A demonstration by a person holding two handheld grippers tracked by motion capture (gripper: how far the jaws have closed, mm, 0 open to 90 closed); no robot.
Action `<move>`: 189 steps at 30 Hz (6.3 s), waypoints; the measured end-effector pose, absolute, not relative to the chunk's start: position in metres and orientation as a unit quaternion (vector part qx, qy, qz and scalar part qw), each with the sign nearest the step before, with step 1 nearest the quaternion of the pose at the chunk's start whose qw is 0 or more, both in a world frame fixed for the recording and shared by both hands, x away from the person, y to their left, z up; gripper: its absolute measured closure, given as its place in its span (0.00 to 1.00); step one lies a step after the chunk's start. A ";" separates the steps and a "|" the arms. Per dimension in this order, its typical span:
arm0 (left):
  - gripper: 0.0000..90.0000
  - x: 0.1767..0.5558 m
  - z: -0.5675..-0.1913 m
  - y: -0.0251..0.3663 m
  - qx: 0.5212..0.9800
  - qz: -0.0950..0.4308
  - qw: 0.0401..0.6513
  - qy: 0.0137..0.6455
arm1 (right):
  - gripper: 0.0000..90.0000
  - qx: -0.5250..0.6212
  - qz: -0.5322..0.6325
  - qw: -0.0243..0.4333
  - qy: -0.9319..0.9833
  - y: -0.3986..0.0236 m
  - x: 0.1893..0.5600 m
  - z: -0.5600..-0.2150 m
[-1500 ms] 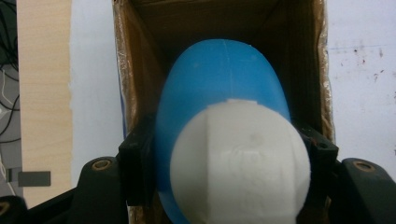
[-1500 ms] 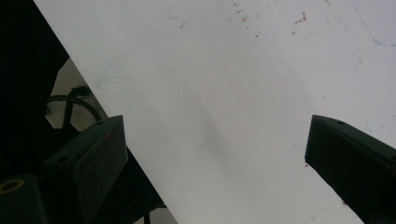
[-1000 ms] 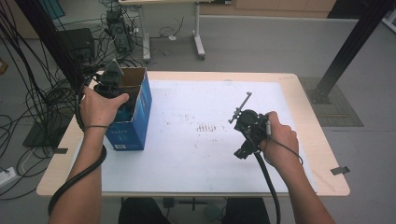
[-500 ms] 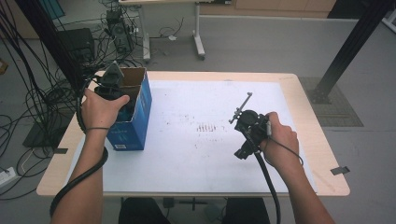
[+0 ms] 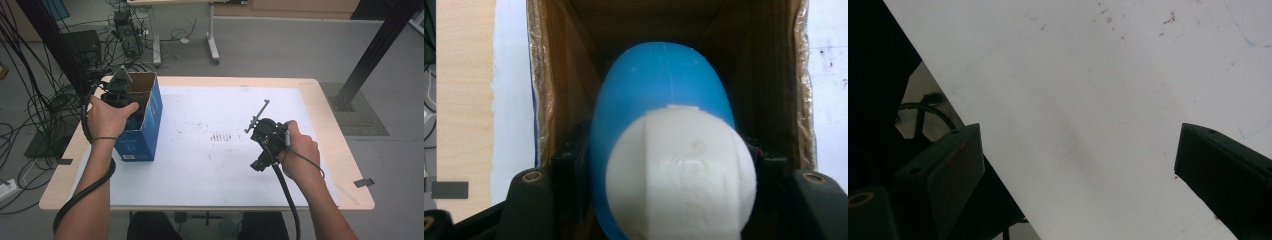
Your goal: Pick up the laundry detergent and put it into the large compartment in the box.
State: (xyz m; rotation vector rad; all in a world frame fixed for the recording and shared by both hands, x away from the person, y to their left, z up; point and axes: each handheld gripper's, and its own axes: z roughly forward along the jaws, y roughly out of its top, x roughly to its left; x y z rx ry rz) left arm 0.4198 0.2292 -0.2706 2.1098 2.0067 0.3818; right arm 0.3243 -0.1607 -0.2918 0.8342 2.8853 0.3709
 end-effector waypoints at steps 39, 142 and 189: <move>0.42 0.421 -0.271 0.230 0.715 0.128 0.105 0.679 | 0.06 0.276 0.122 0.055 0.952 -0.160 0.328 -0.294; 0.24 0.394 -0.196 0.209 0.725 0.172 0.115 0.657 | 0.06 0.268 0.123 0.061 0.953 -0.154 0.326 -0.291; 0.06 0.387 -0.185 0.121 0.812 0.072 0.129 0.564 | 0.06 0.269 0.125 0.060 0.953 -0.157 0.332 -0.292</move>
